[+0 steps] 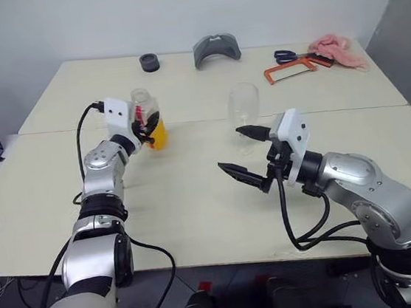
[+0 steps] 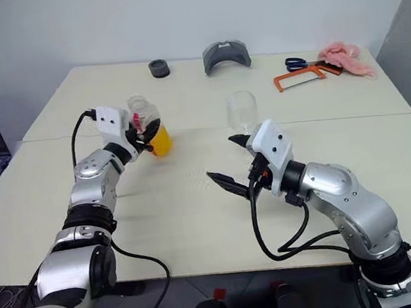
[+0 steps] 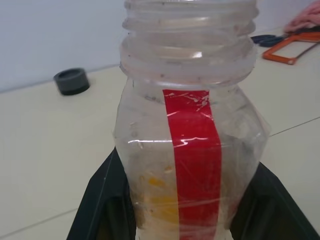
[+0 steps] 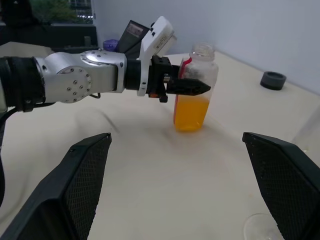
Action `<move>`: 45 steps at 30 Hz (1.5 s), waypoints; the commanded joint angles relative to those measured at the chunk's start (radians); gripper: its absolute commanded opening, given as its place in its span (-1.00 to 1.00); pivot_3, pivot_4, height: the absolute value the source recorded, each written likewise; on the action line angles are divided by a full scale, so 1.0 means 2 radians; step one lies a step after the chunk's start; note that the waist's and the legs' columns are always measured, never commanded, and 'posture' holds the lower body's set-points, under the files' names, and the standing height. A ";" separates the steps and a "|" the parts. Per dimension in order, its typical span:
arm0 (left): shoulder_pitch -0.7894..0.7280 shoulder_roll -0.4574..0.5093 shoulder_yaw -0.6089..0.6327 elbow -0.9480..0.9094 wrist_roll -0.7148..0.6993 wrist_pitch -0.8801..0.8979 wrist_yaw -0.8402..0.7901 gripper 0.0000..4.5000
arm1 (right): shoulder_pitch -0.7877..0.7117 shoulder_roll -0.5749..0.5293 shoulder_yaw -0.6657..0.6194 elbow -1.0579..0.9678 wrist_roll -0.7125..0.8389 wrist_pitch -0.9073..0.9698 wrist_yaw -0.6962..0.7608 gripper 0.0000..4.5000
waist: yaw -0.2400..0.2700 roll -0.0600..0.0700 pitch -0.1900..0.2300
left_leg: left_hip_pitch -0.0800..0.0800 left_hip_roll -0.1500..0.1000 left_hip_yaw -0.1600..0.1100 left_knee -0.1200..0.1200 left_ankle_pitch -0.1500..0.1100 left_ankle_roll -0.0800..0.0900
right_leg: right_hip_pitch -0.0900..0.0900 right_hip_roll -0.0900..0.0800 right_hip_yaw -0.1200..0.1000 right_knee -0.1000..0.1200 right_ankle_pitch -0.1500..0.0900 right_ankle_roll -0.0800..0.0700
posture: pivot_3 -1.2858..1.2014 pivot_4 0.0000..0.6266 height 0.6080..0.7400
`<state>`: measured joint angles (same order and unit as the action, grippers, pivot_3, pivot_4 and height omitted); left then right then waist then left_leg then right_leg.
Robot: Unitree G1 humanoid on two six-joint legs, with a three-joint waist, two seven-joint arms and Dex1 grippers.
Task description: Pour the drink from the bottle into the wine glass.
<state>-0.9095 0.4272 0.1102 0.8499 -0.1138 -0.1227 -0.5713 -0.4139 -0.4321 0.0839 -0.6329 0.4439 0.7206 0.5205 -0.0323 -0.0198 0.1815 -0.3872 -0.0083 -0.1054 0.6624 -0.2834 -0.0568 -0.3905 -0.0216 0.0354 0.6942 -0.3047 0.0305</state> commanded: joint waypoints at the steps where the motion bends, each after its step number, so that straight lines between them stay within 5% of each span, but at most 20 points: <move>1: -0.019 -0.002 -0.020 -0.056 0.015 -0.026 -0.007 -0.20 | 0.016 -0.013 -0.030 -0.017 -0.010 -0.035 -0.003 1.00 | 0.000 0.000 0.000 | 0.000 0.000 0.000 0.000 0.000 0.000 | 0.000 0.000 0.000 0.000 0.000 0.000 | 0.03 -0.52 1.00; 17: -0.160 -0.036 -0.128 0.057 0.135 -0.201 -0.003 -0.20 | 0.042 -0.019 -0.094 0.017 -0.012 -0.069 -0.027 1.00 | -0.002 -0.001 0.000 | -0.001 -0.001 0.002 0.000 -0.001 0.001 | -0.001 0.001 0.001 0.000 0.000 0.000 | 0.03 -0.52 1.00; 29: -0.219 -0.020 -0.193 0.139 0.265 -0.305 0.137 -0.20 | 0.050 -0.019 -0.088 0.032 -0.029 -0.082 -0.042 1.00 | -0.001 -0.001 0.000 | -0.006 -0.001 0.004 0.001 0.000 0.000 | -0.007 0.000 0.002 0.002 0.000 0.000 | 0.03 -0.52 1.00; 45: -0.256 -0.007 -0.266 0.183 0.385 -0.306 0.294 -0.21 | 0.064 -0.015 -0.083 0.012 -0.005 -0.082 -0.027 1.00 | -0.001 -0.001 0.000 | -0.006 -0.004 0.004 0.001 0.000 0.000 | -0.008 0.000 0.002 0.002 0.000 0.000 | 0.03 -0.52 1.00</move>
<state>-1.3724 0.3988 -0.4203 1.2251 0.6495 -0.7282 -0.0269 -0.2821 -0.4628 -0.0764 -0.5681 0.4180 0.5620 0.4698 -0.0339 -0.0211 0.1823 -0.3999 -0.0157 -0.0972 0.6640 -0.2830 -0.0571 -0.4056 -0.0218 0.0391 0.6984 -0.3044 0.0307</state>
